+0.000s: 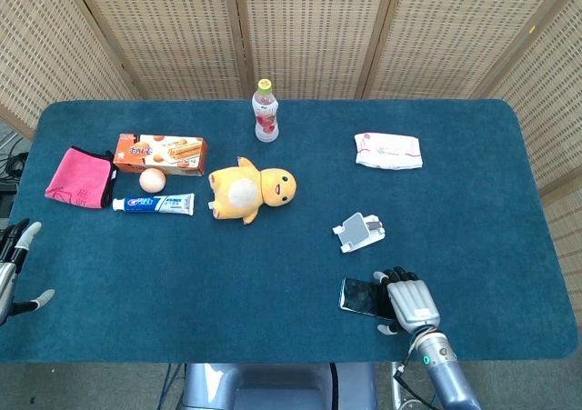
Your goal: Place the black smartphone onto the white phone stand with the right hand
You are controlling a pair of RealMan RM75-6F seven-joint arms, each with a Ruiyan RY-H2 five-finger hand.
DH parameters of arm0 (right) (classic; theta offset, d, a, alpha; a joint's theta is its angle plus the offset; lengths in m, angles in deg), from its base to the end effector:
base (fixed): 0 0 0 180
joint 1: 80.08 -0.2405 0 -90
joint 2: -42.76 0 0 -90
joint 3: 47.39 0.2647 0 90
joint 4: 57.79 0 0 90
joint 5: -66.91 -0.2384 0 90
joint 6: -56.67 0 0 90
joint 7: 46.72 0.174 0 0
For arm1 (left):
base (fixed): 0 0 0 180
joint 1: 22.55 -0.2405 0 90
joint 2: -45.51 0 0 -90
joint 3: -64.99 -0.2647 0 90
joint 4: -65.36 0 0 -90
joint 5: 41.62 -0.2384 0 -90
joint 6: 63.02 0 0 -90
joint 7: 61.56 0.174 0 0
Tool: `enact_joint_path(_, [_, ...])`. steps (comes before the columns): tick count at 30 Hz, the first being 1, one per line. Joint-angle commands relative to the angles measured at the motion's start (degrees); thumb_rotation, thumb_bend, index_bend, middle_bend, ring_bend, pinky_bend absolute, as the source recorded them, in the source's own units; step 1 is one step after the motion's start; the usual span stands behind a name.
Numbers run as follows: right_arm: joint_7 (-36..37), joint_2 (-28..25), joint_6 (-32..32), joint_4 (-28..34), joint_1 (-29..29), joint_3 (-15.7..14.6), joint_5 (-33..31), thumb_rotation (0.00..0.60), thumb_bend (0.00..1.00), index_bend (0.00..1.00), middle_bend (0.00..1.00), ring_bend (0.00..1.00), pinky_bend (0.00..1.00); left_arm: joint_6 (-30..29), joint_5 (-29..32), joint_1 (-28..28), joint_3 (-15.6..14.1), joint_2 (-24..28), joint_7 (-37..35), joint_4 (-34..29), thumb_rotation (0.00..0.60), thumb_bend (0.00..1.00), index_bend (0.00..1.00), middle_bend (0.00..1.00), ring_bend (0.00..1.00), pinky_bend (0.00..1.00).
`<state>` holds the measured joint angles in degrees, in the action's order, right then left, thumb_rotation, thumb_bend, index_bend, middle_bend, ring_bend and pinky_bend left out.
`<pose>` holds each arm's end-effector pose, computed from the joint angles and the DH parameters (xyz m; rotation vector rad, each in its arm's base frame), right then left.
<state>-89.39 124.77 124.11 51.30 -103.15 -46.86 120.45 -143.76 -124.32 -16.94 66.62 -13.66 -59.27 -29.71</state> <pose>-0.2214 -0.2380 -0.0393 1.7627 -1.1570 0.5224 -0.3411 0.2122 0.1500 -1.4180 -0.9284 -0.7711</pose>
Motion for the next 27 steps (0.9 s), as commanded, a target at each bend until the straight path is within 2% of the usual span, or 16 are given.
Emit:
enact_joint_path(1, [-0.2,0.6,0.2,-0.4,-0.3,0.0,-0.8,0.600,0.00,0.18,0.21,0.13,0.19,0.0,0.0,0.0,0.0,0.0,0.0,0.1,0.600,0.00,0.00,0.00,0.00,0.00])
enact_joint_path(12, [-1.6,3.0,0.4,-3.6,-2.1,0.2,-3.7,0.600,0.00,0.19,0.22,0.14,0.20,0.3,0.4,0.2,0.1,0.1,-0.1,-0.1,0.600,0.00,0.00,0.00,0.00,0.00])
enact_joint_path(20, [0.0,4.8,1.0,-6.6,-2.0,-0.4,-2.2,0.600,0.00,0.23,0.26,0.19,0.24,0.7,0.7,0.4,0.1,0.0,0.1,-0.1,0.600,0.00,0.00,0.00,0.00,0.00])
enact_joint_path(25, [1.7,5.8,0.2,-9.4,-1.9,-1.0,-0.8,0.600,0.07,0.26,0.31,0.23,0.26,0.9,0.8,0.5,0.1,-0.1,0.5,-0.2,0.600,0.00,0.00,0.00,0.00,0.00])
enact_joint_path(27, [1.8,6.3,1.0,-10.4,-1.7,-1.2,0.7,0.600,0.13,0.32,0.34,0.25,0.26,1.0,0.9,0.5,0.1,-0.1,0.6,-0.3,0.600,0.00,0.00,0.00,0.00,0.00])
